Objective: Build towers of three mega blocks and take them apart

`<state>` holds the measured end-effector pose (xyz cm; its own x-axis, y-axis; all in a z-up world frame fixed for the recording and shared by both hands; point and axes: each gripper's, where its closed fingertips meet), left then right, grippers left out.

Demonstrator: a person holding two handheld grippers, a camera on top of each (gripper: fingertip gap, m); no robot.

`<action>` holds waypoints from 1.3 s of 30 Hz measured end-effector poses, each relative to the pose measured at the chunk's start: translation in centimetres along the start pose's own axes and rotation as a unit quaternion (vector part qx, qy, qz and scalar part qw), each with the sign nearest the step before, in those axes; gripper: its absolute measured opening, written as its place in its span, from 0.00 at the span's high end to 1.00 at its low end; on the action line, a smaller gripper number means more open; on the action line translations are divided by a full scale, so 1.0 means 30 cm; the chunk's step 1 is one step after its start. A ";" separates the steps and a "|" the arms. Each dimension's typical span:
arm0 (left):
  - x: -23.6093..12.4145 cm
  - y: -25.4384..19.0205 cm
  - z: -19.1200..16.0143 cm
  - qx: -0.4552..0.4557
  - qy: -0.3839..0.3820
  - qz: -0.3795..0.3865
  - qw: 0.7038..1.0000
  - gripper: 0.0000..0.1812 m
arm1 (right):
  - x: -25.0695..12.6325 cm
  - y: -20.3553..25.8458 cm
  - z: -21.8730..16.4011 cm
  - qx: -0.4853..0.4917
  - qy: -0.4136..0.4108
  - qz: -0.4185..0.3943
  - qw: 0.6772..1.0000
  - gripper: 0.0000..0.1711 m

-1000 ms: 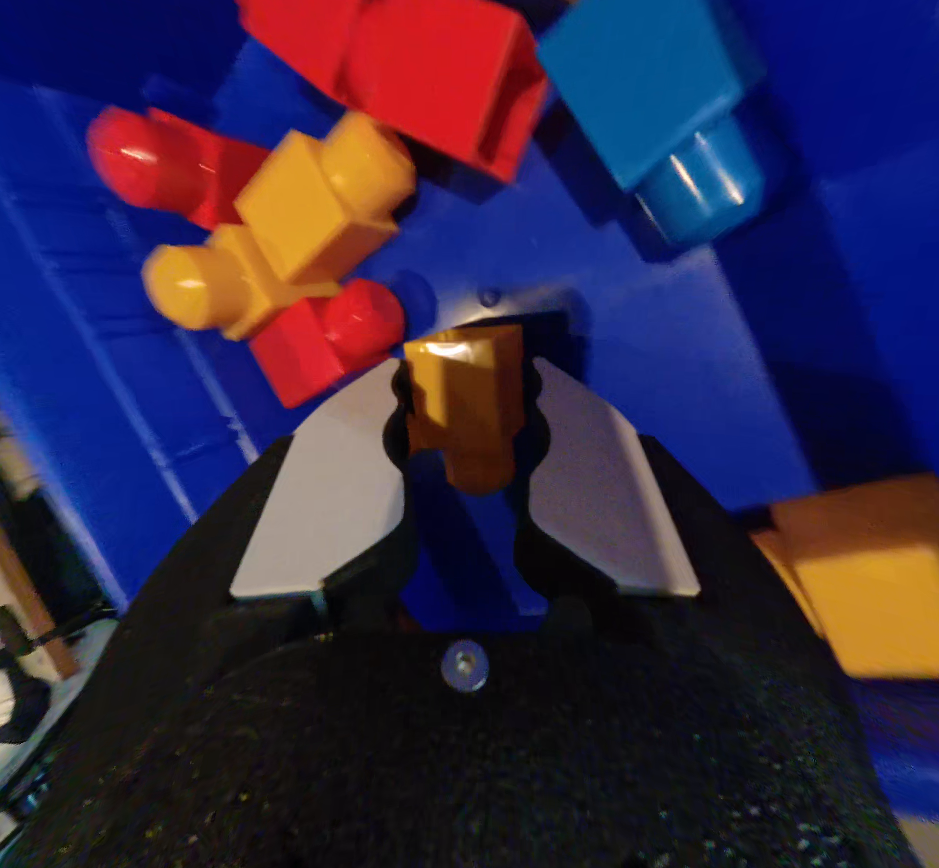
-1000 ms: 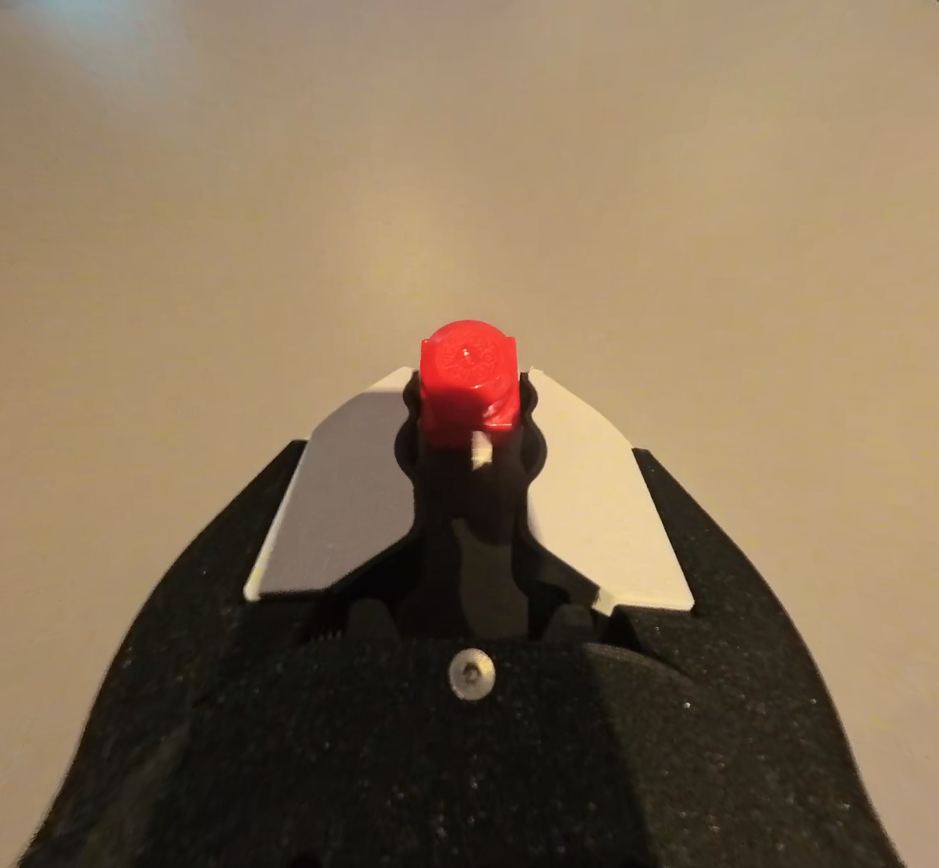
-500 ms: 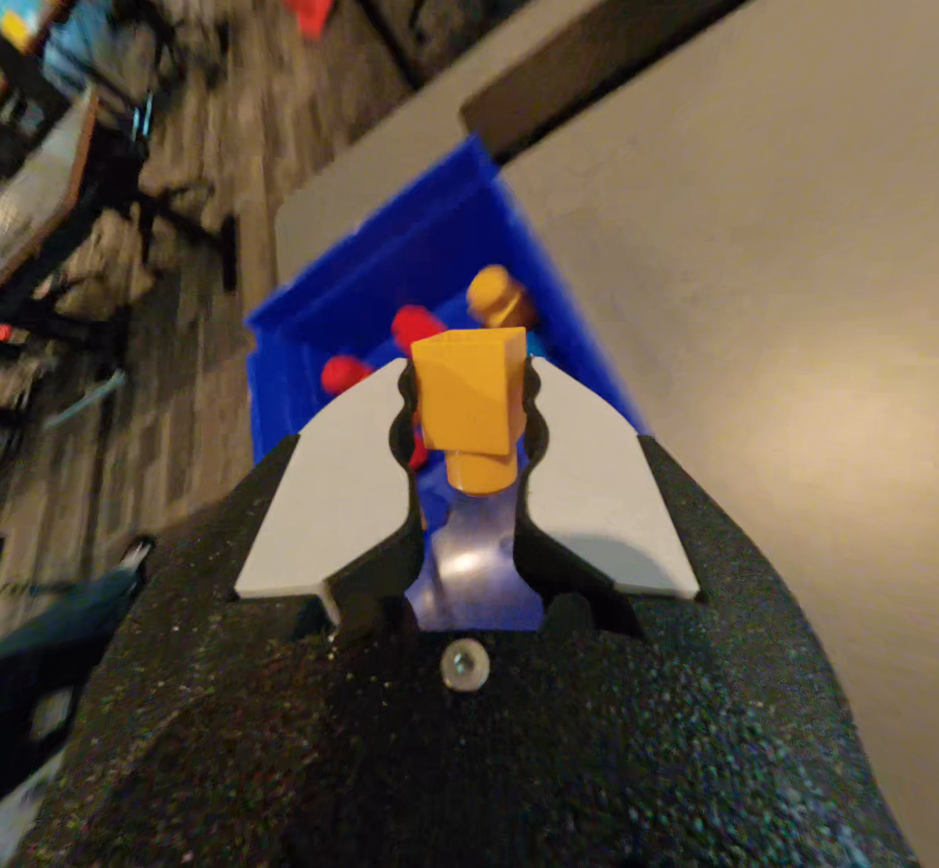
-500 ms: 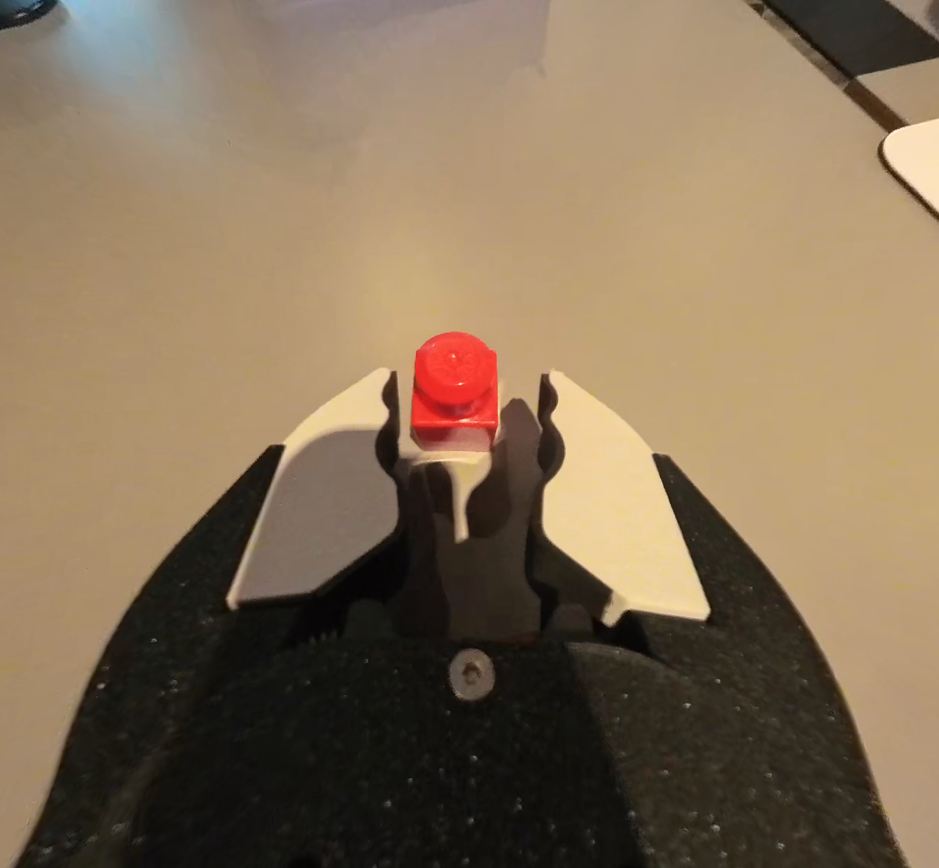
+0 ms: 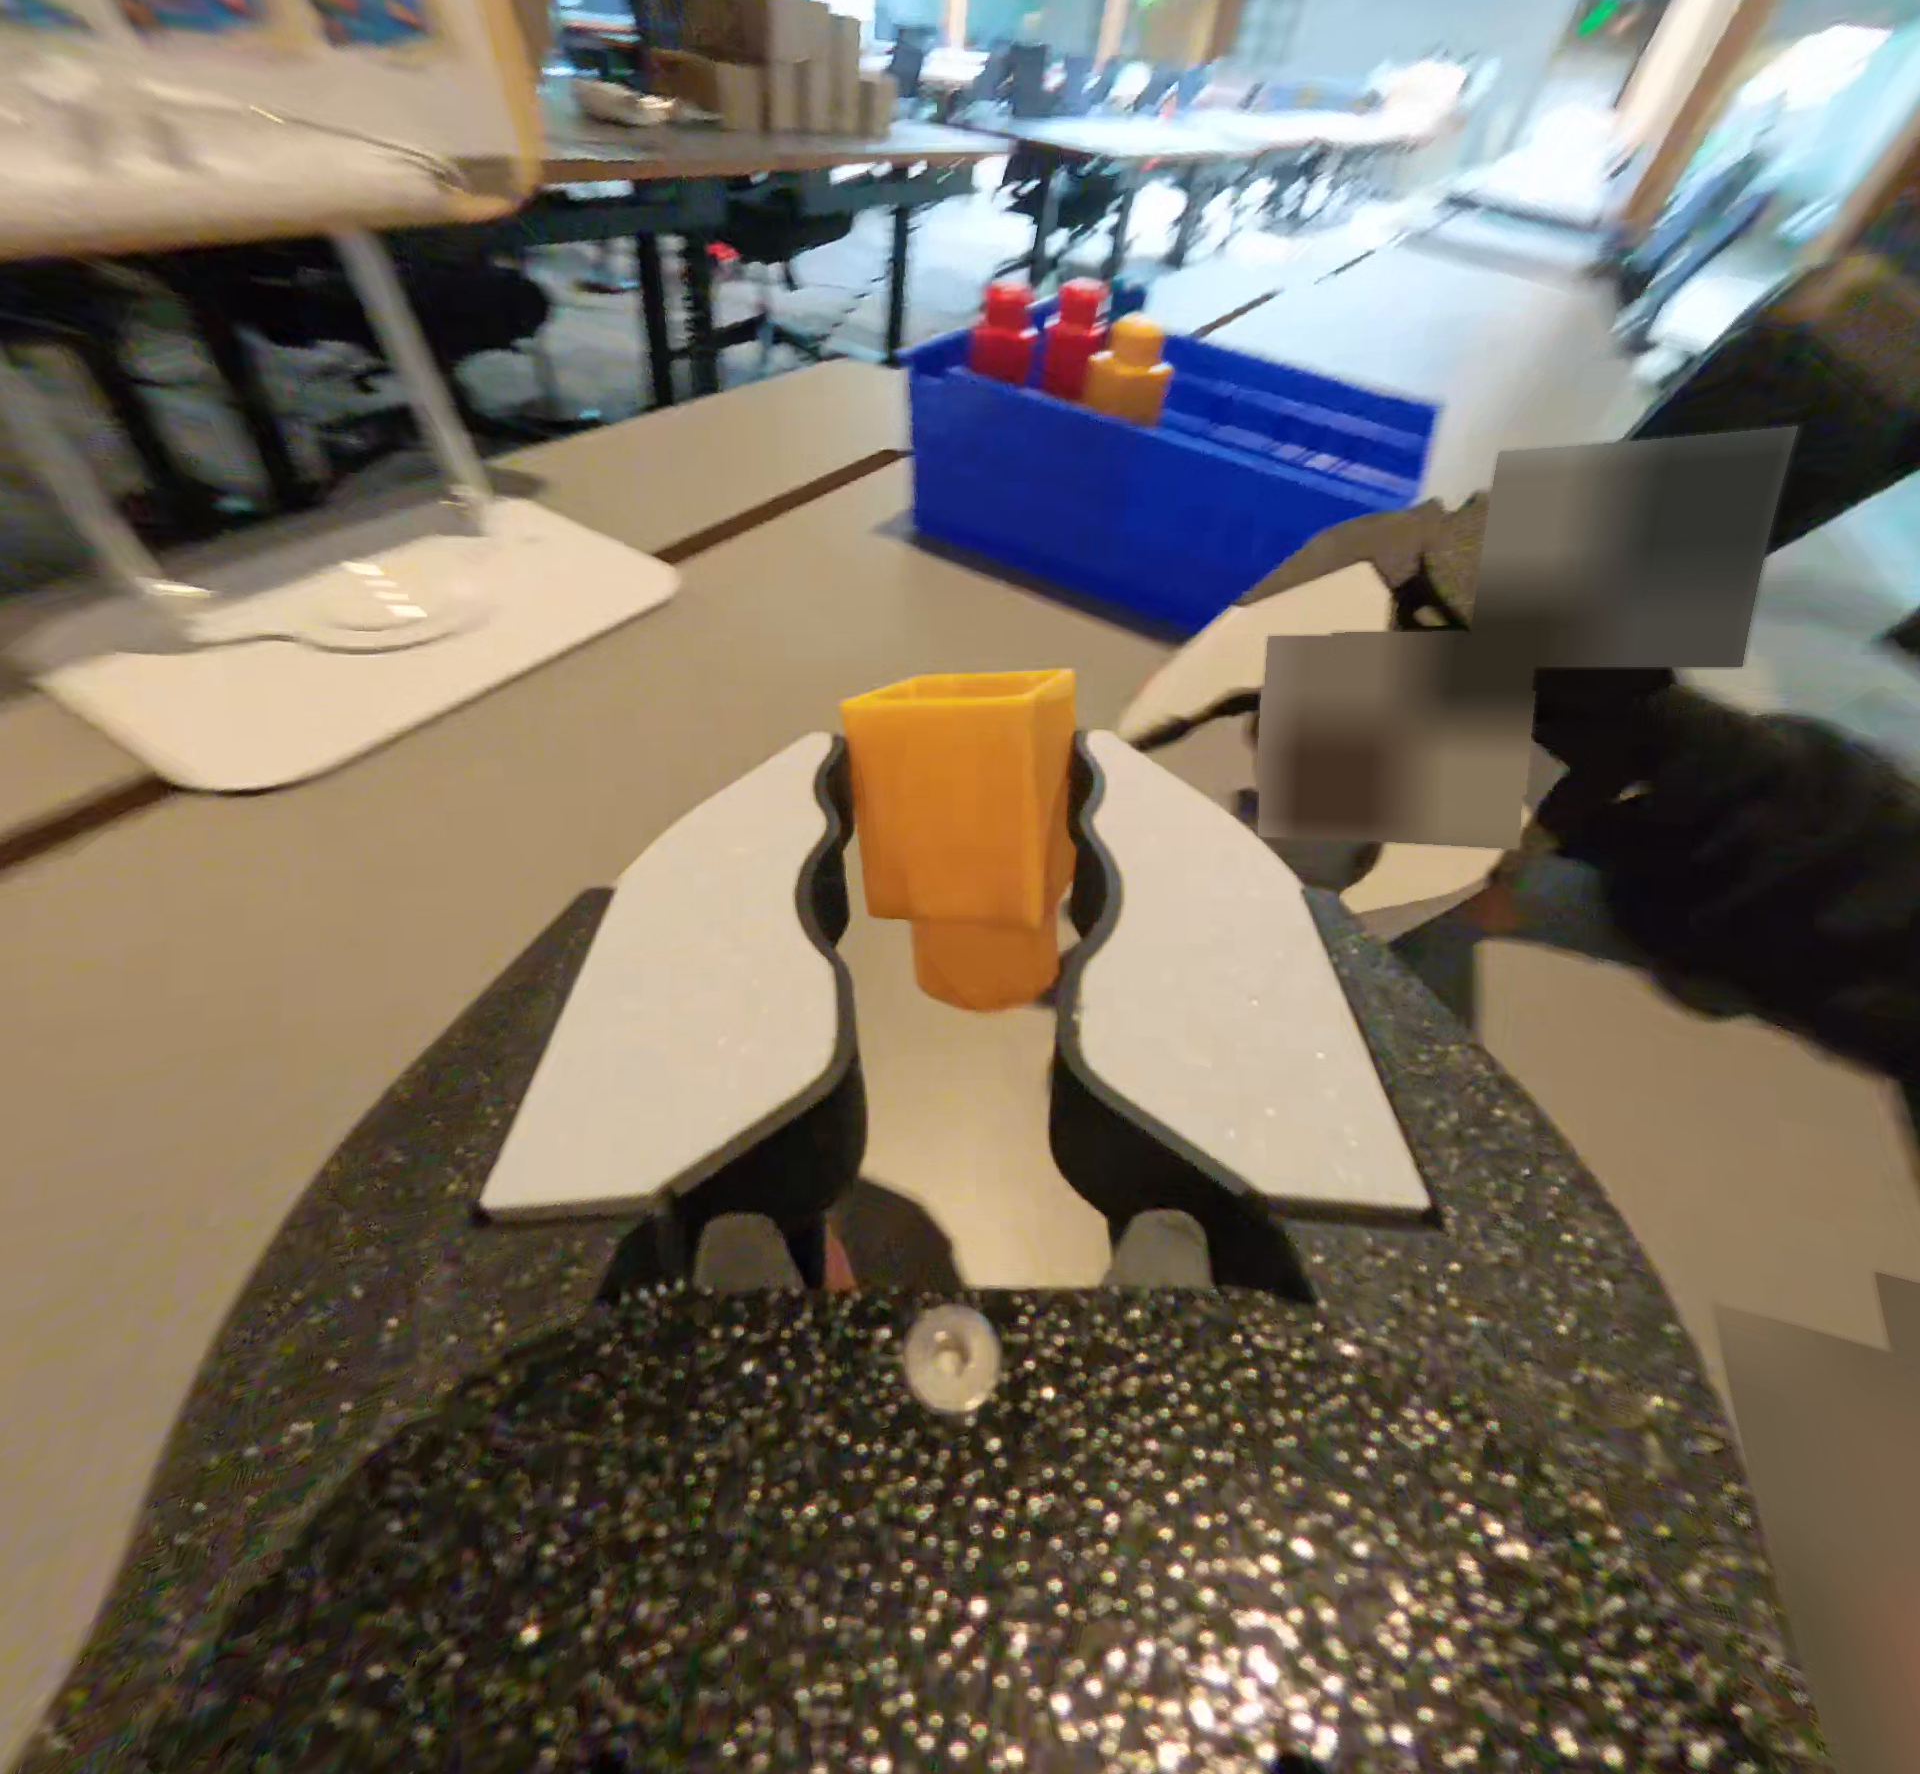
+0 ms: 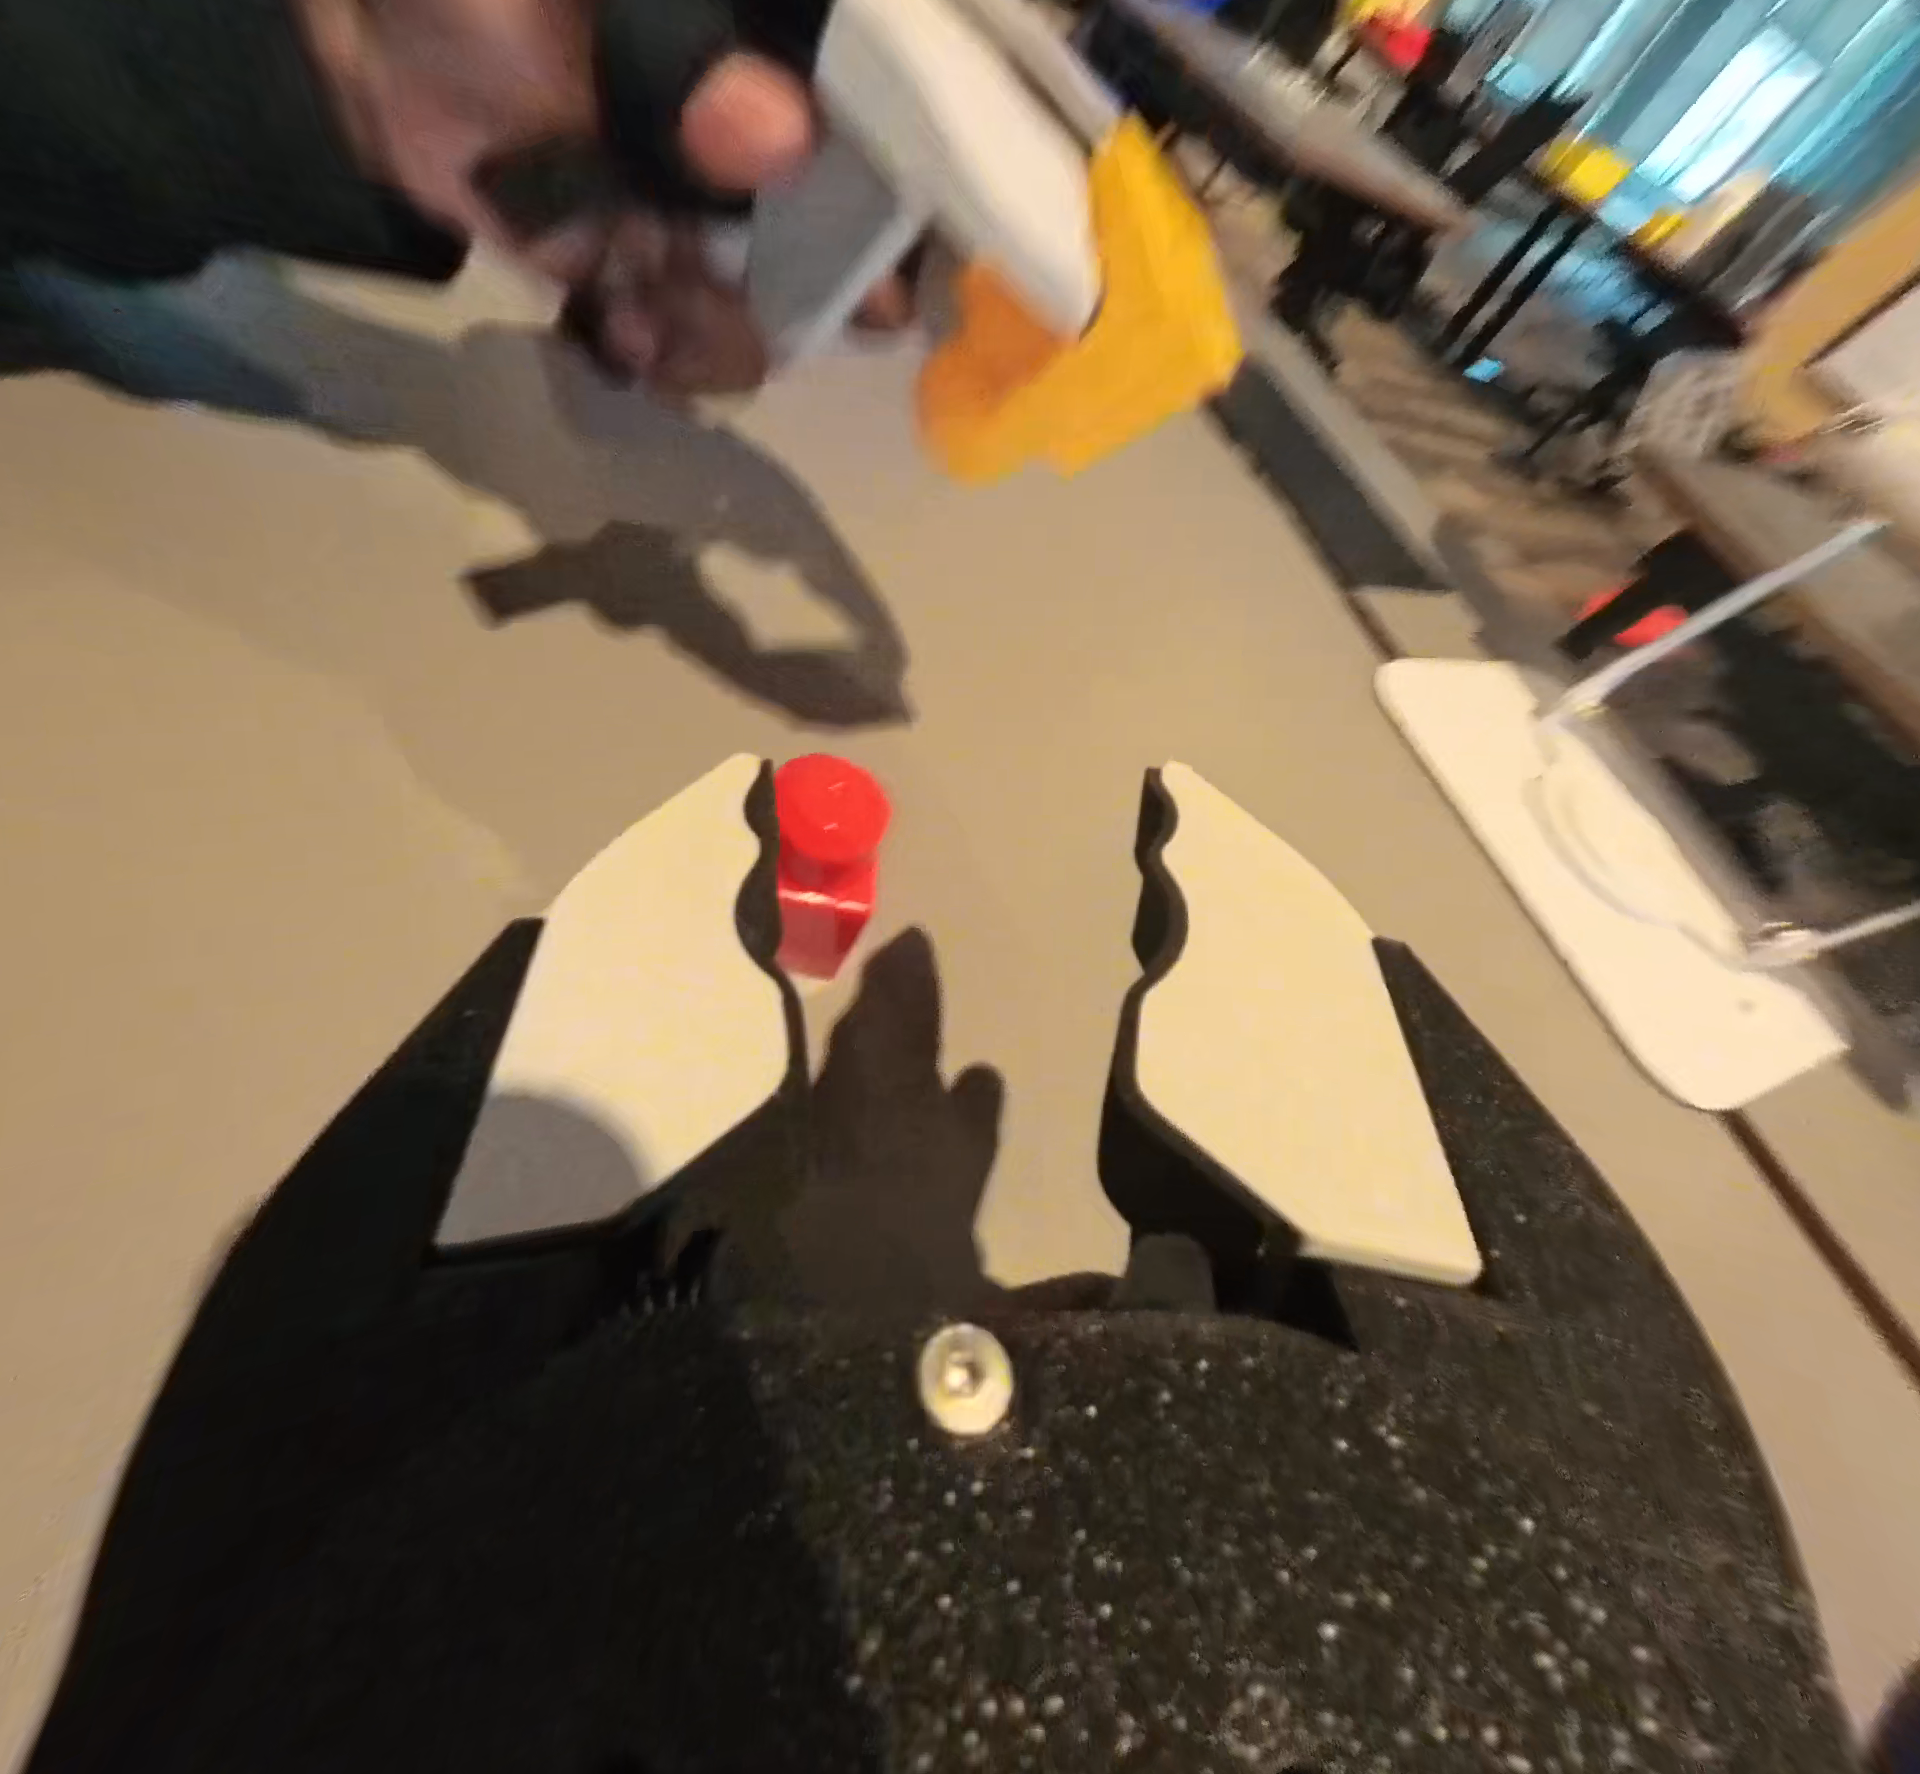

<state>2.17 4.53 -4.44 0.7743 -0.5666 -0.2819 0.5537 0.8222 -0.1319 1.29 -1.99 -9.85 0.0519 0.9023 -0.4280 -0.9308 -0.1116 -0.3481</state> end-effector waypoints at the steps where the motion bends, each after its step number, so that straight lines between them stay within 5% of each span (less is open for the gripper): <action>1: 0.044 -0.032 -0.009 -0.028 -0.013 -0.033 0.999 0.78 | -0.015 -0.026 0.015 -0.008 -0.019 -0.025 0.999 0.61; 8: 0.118 -0.194 0.025 -0.144 -0.059 -0.157 0.975 0.78 | -0.080 -0.088 0.089 -0.141 -0.072 -0.164 0.974 0.63; 15: 0.094 -0.242 0.042 -0.247 -0.076 -0.216 0.941 0.78 | -0.094 -0.094 0.131 -0.301 -0.049 -0.293 0.906 0.62; 23: 0.113 -0.248 0.015 -0.301 -0.054 -0.233 0.923 0.78 | -0.070 -0.059 0.152 -0.390 -0.042 -0.329 0.859 0.62; 29: 0.139 -0.246 -0.024 -0.314 -0.024 -0.222 0.923 0.79 | -0.039 -0.028 0.150 -0.405 -0.038 -0.317 0.857 0.65; 39: 0.156 -0.201 -0.060 -0.293 -0.004 -0.180 0.939 0.76 | -0.014 -0.018 0.112 -0.333 -0.021 -0.247 0.910 0.67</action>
Point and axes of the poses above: each gripper's, where its closed fingertips meet, x out along the fingers, z out of its top, y = z × x across the jaws, and after that the axes turned 6 degrees about y, right-handed
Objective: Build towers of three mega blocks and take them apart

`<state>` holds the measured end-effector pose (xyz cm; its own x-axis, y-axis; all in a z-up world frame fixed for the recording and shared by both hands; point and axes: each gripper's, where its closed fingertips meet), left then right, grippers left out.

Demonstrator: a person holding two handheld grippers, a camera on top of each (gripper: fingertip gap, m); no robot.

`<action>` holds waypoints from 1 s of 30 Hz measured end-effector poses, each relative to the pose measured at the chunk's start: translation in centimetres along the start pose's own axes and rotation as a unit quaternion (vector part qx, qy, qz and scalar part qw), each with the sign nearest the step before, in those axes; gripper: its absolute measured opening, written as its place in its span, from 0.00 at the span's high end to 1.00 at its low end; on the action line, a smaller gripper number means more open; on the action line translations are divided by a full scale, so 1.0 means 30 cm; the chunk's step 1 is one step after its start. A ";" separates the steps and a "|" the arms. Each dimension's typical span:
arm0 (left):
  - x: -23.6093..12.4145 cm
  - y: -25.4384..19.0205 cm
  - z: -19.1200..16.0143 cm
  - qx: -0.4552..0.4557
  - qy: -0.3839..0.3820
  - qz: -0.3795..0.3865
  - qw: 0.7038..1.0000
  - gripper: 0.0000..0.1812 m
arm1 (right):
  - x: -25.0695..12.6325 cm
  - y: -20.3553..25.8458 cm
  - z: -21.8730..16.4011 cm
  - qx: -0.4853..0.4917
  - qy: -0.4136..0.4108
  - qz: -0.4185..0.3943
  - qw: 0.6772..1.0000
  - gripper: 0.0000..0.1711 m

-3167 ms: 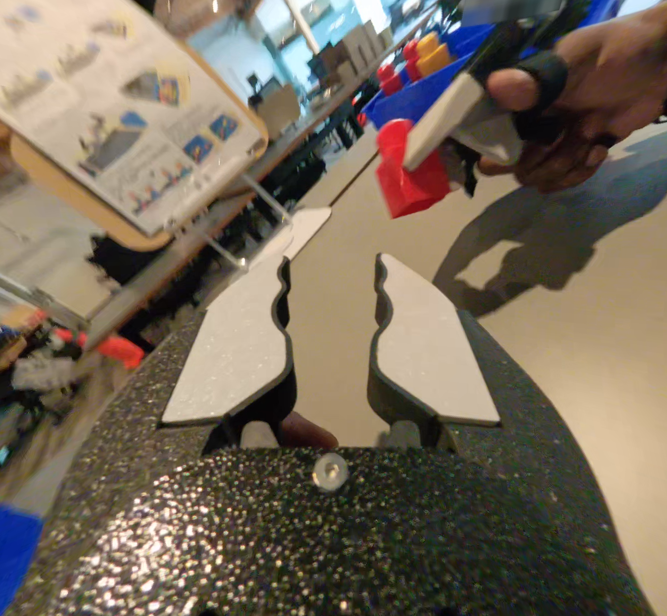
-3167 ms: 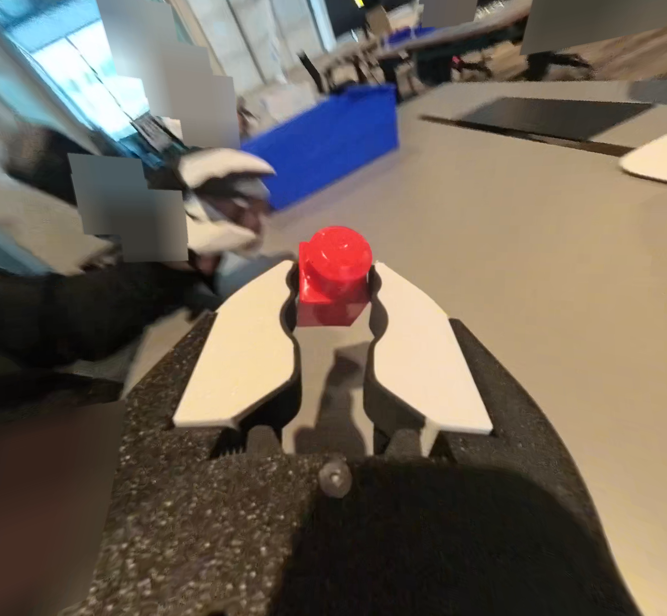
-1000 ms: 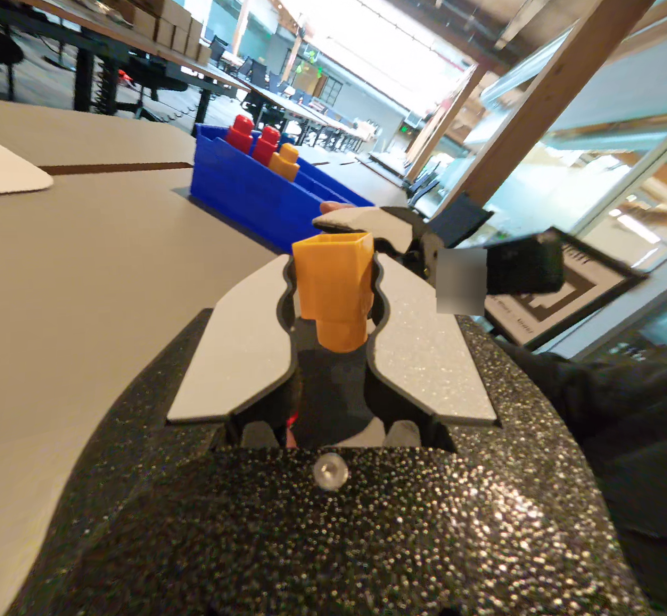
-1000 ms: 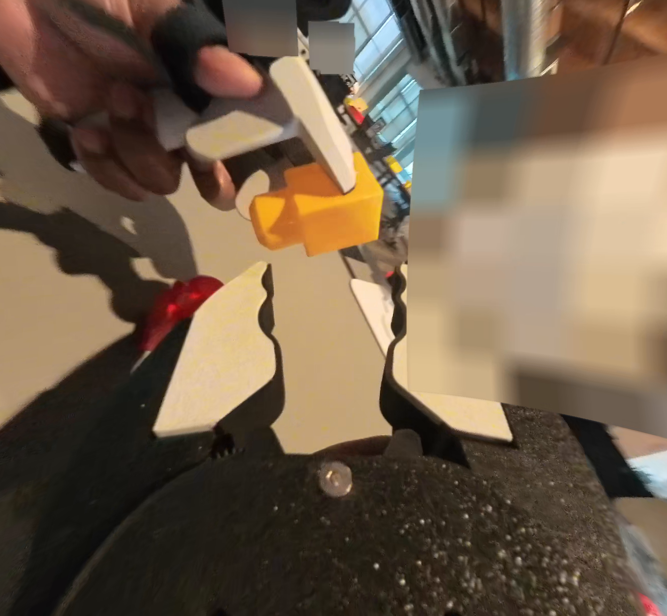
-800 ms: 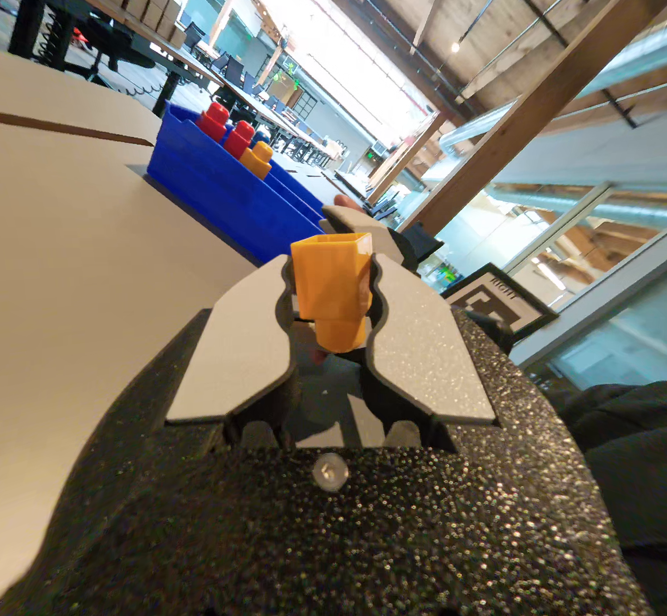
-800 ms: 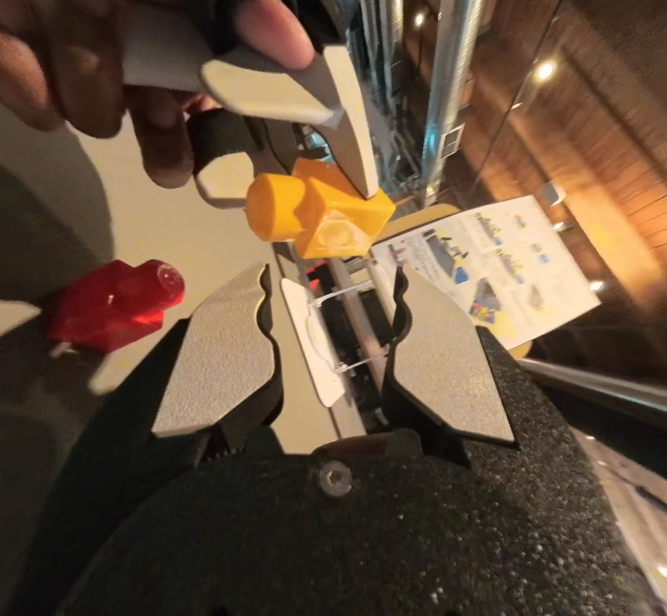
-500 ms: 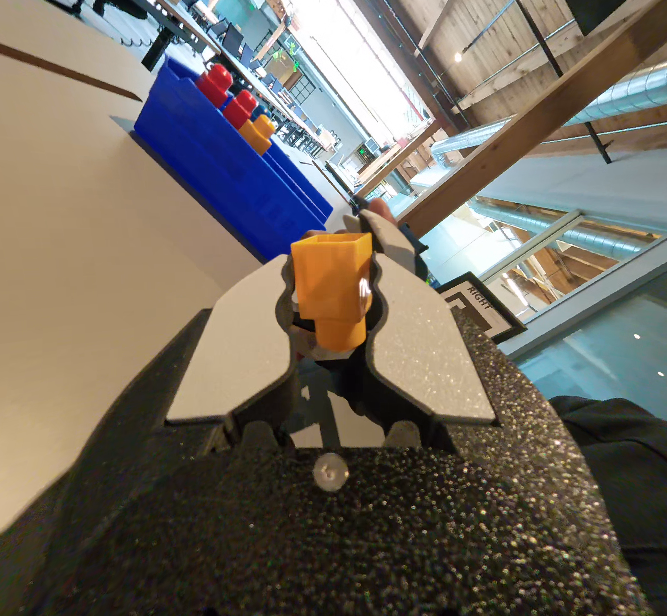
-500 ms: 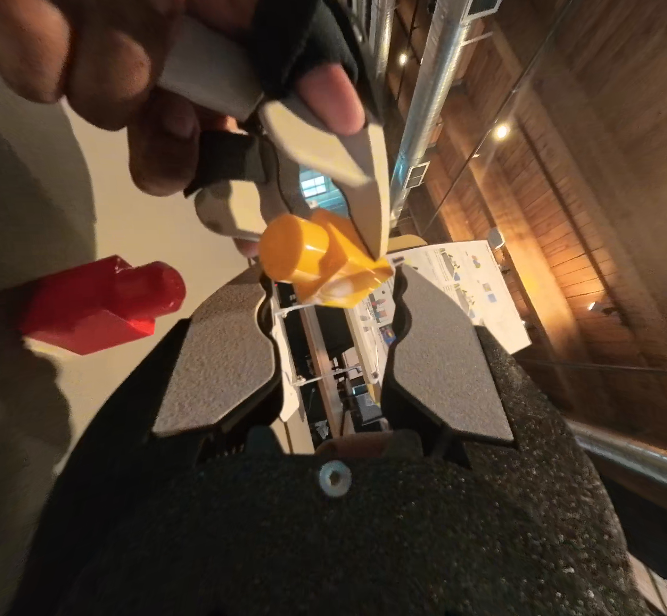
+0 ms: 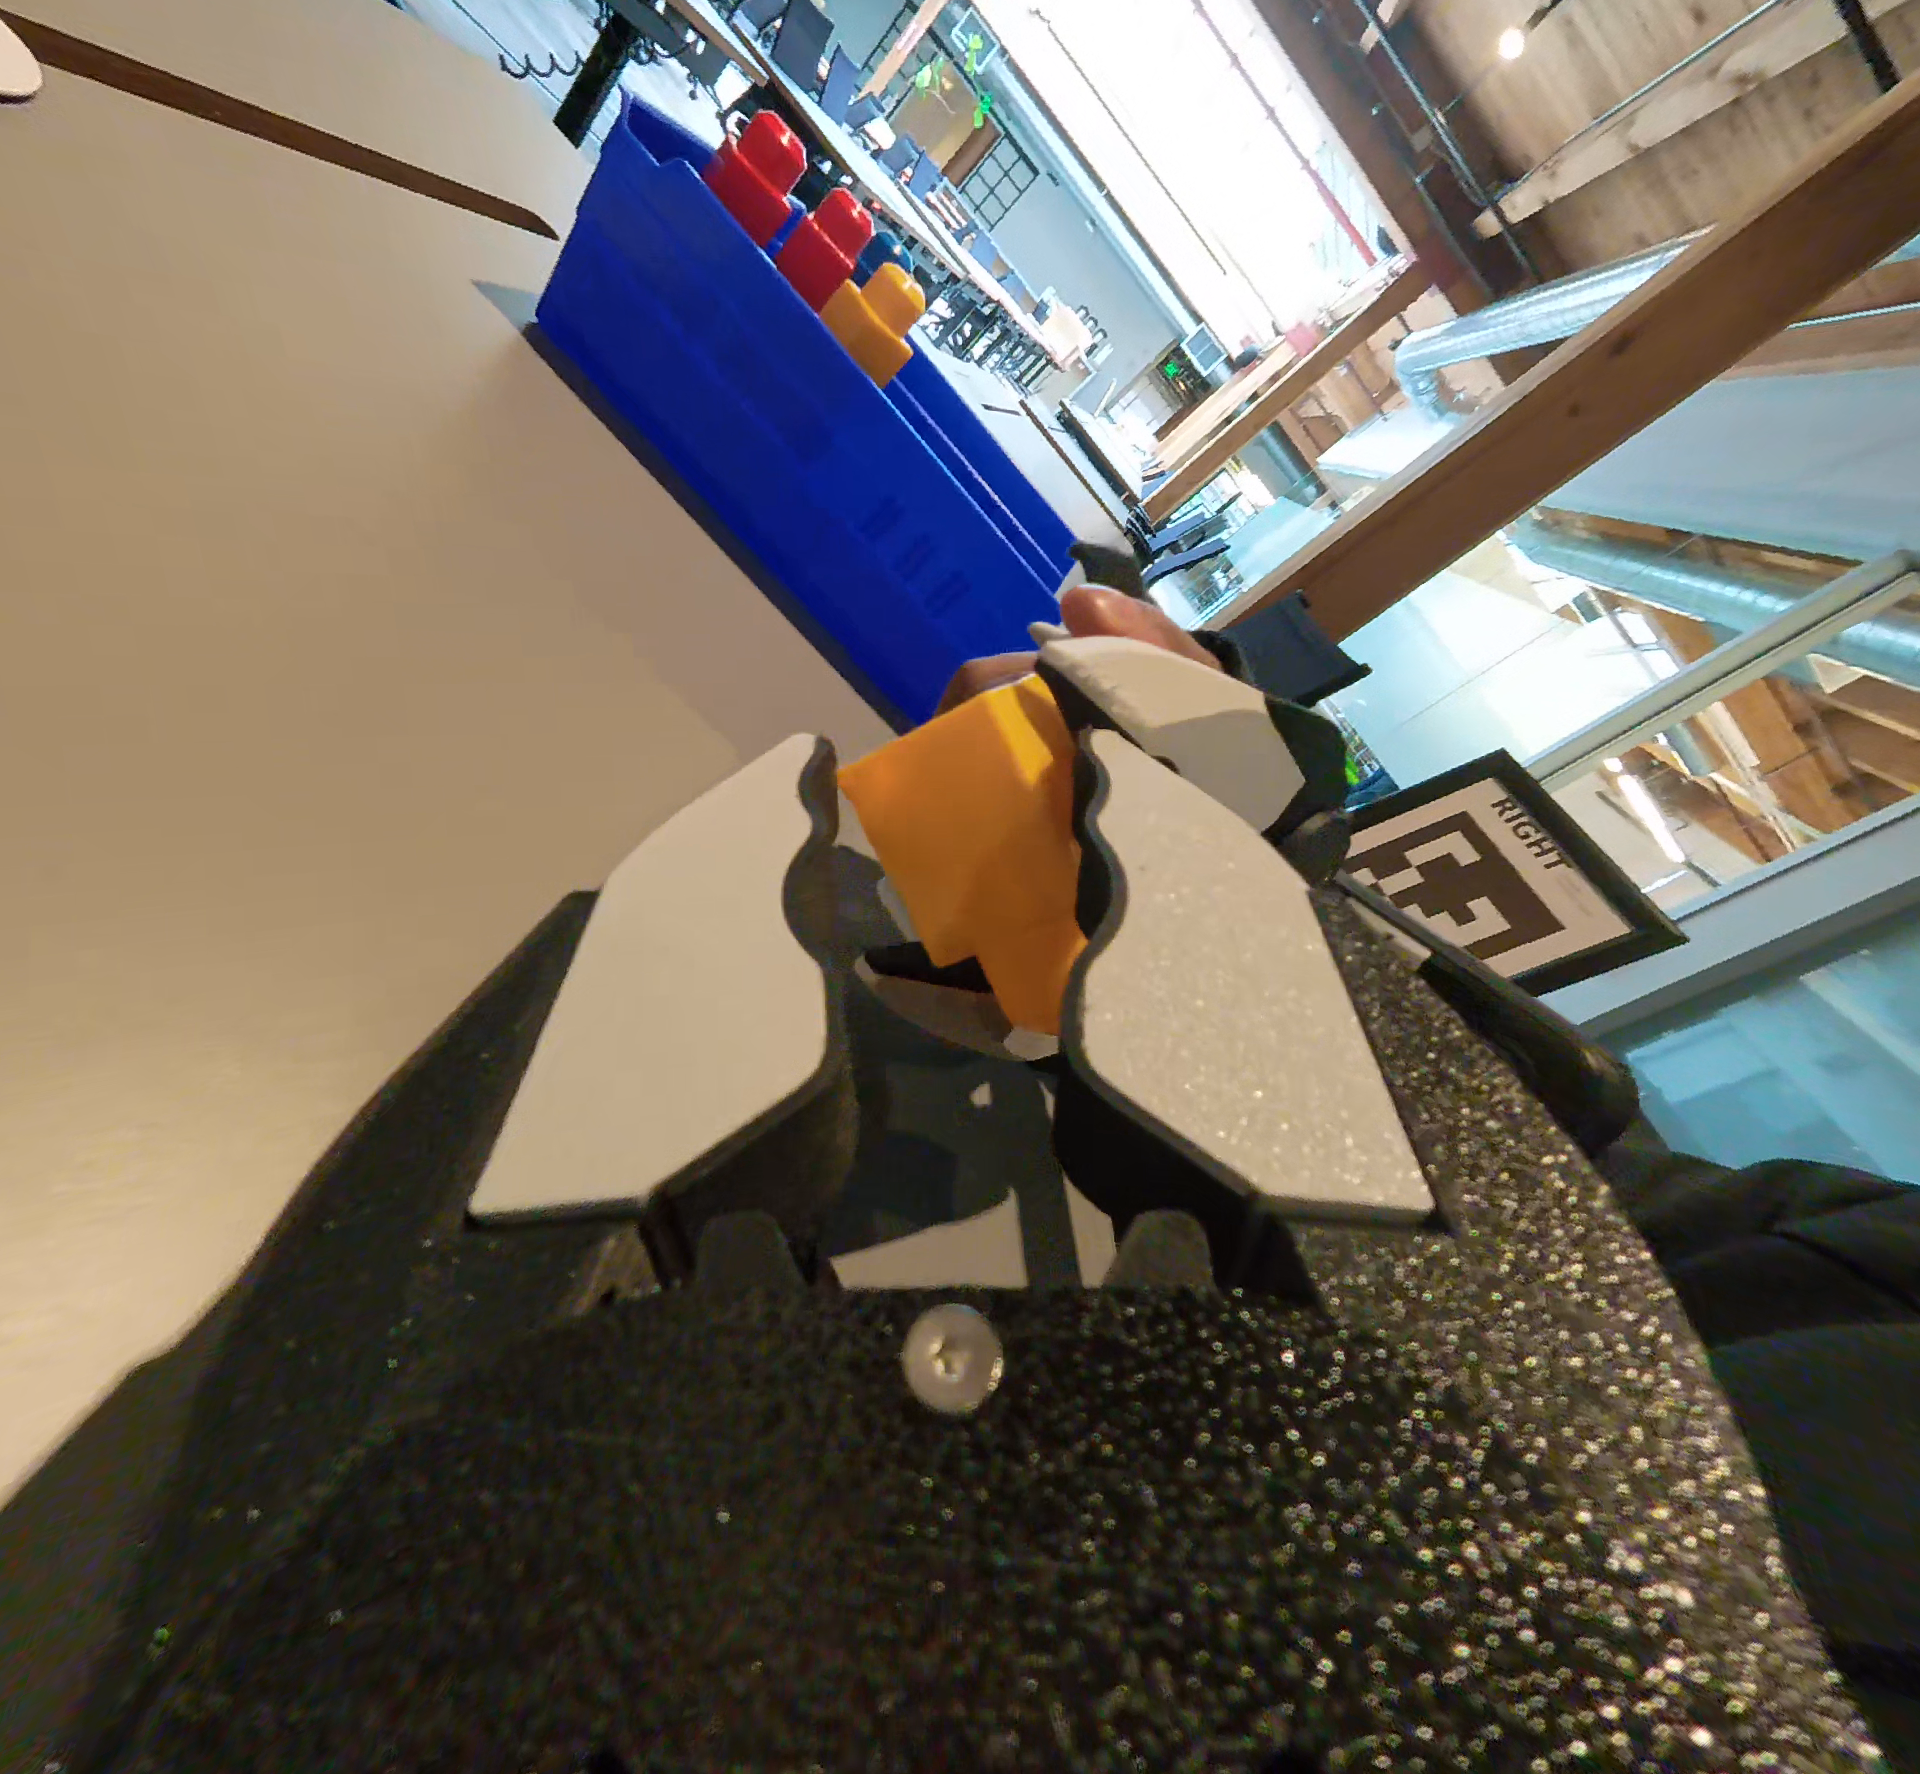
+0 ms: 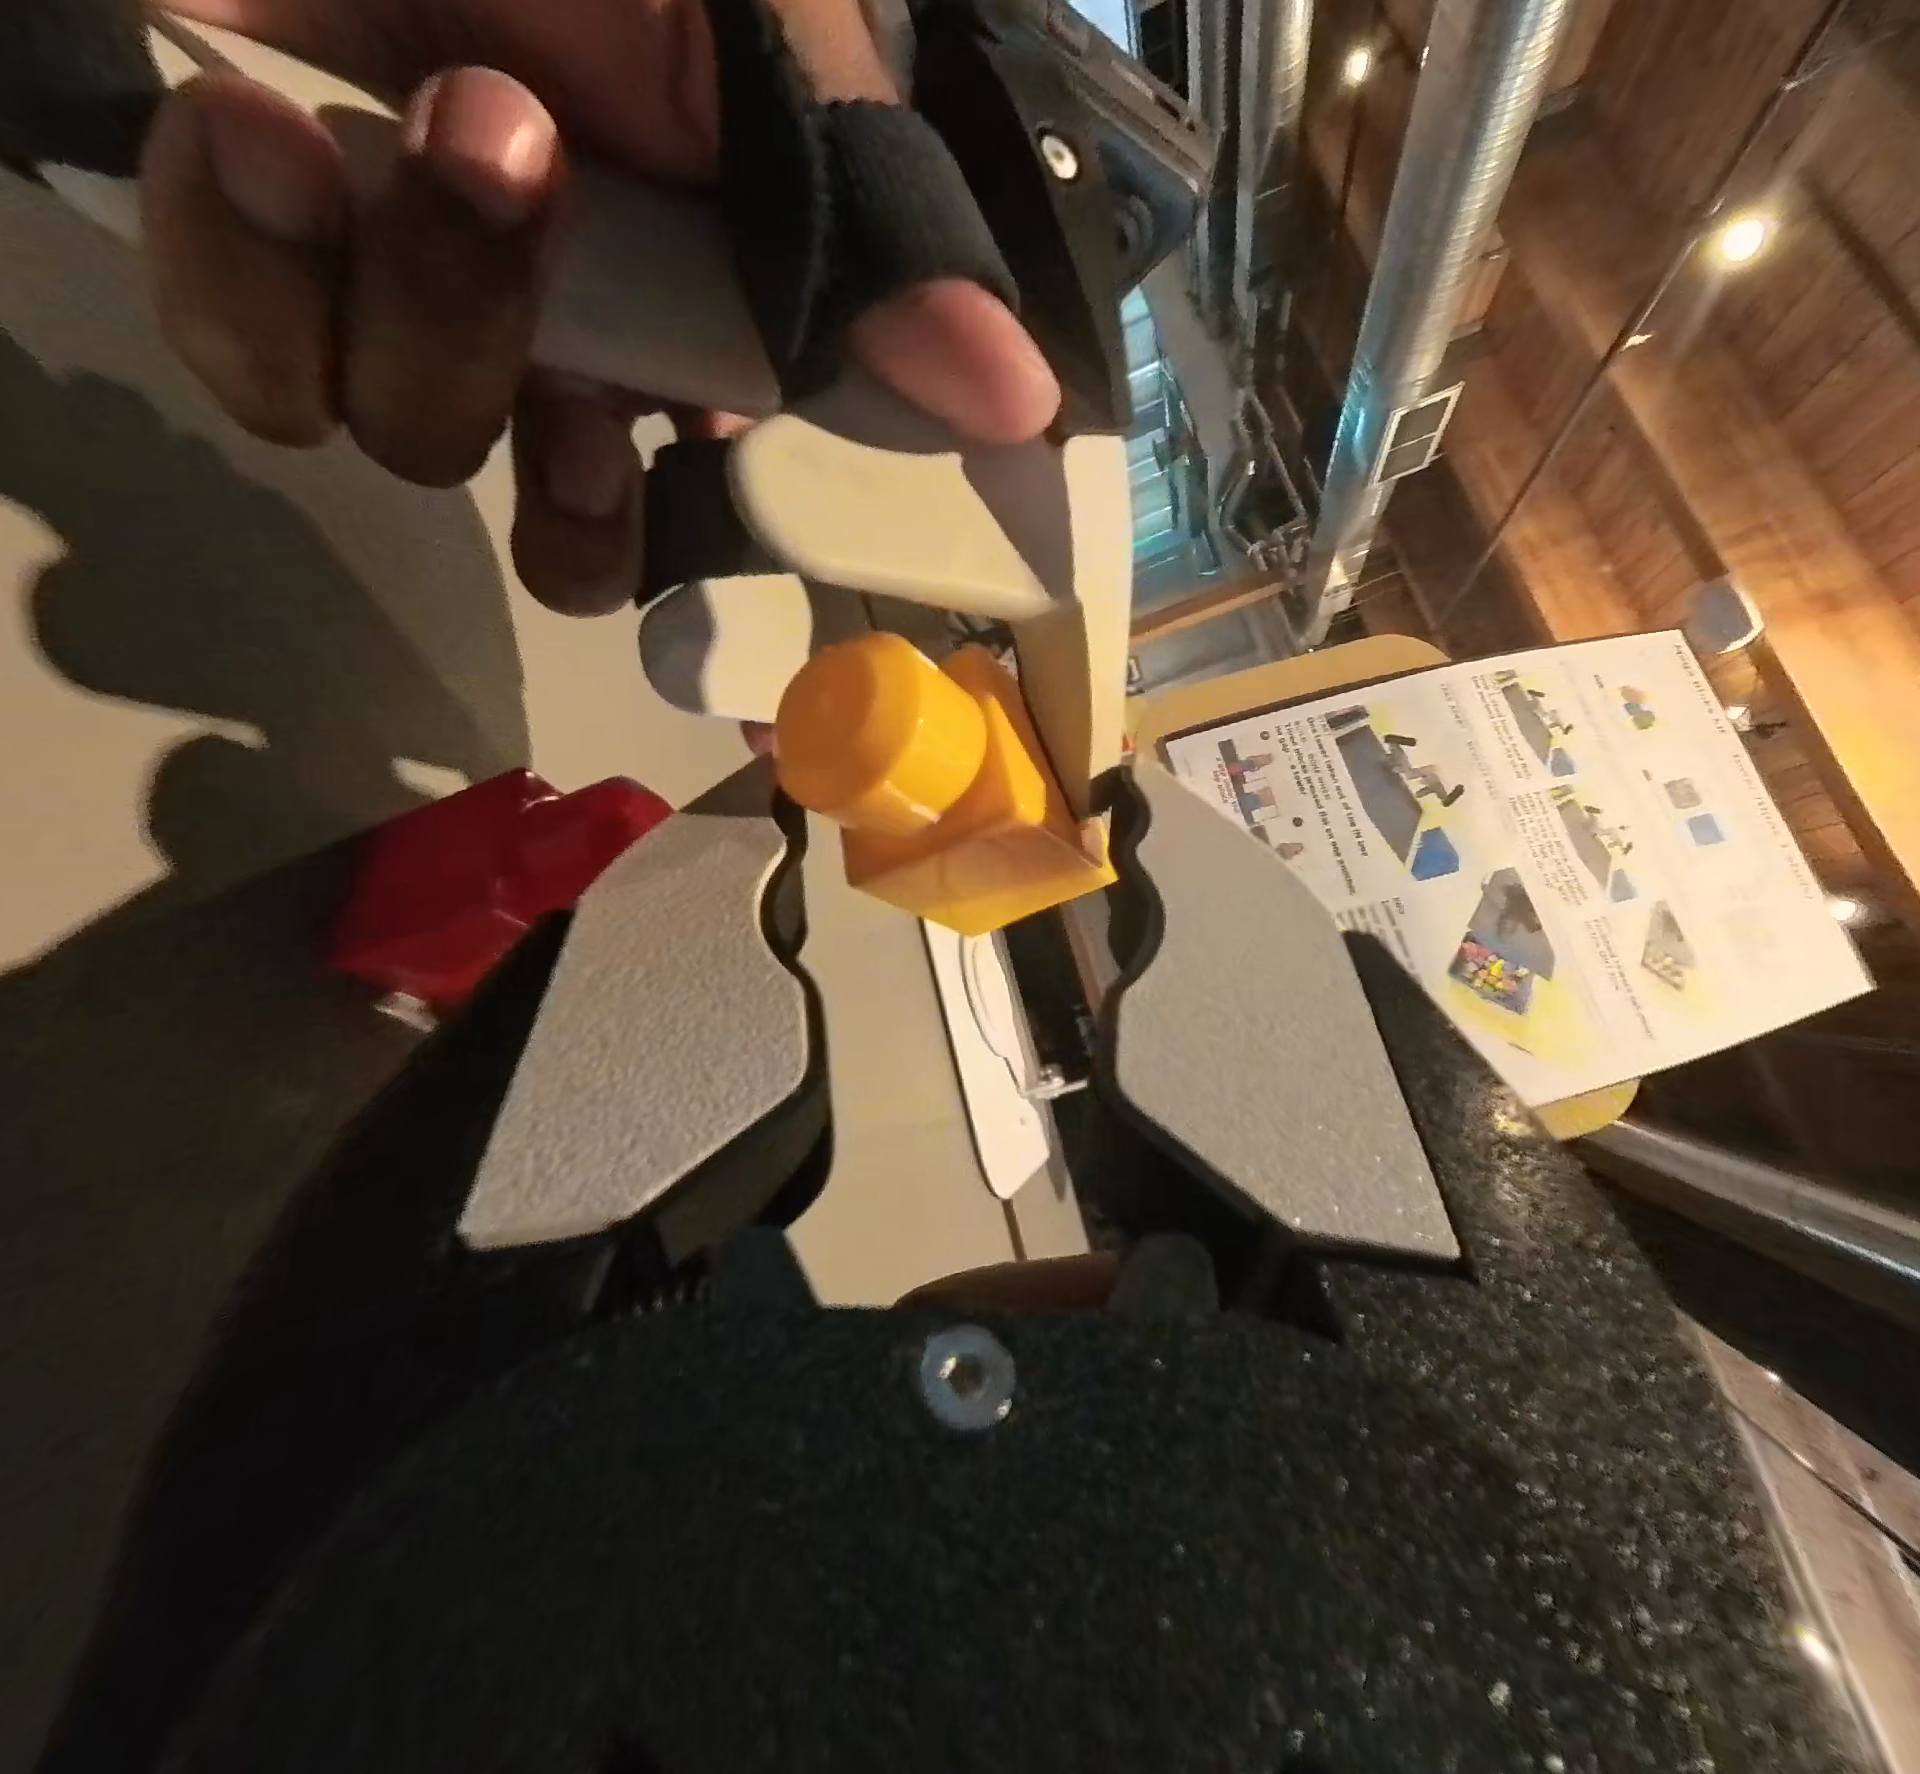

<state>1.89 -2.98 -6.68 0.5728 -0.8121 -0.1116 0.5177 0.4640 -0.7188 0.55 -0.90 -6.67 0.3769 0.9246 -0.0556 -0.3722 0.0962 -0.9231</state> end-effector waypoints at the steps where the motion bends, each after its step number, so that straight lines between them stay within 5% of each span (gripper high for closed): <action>1: 0.000 0.000 0.000 0.001 0.000 0.000 1.000 0.76 | -0.001 0.001 0.000 0.004 -0.001 0.003 1.000 0.67; 13: -0.047 0.004 0.055 -0.079 -0.057 -0.066 0.993 0.77 | -0.011 0.004 -0.027 0.015 0.009 0.022 1.000 0.74; 19: -0.090 0.024 0.074 -0.038 -0.055 -0.026 0.997 0.78 | 0.004 0.054 -0.027 0.105 0.014 0.097 0.990 0.74; 24: -0.130 0.065 0.075 0.017 -0.030 0.041 0.999 0.79 | -0.004 0.085 -0.025 0.300 0.023 0.229 0.926 0.75; 30: -0.158 0.064 0.084 0.016 -0.029 0.039 0.999 0.79 | -0.033 0.112 -0.004 0.492 0.041 0.360 0.791 0.75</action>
<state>1.77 2.65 -5.80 0.6477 -0.7513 -0.1268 0.4895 0.5379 -0.6864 -0.97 -1.52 -9.77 -0.1952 0.8476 -0.4934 -0.9808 -0.1672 0.1009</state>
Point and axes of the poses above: each gripper's, where its closed fingertips meet, x out along the fingers, z out of its top, y = z × x across the jaws, and after that the axes turned 6 degrees about y, right-handed
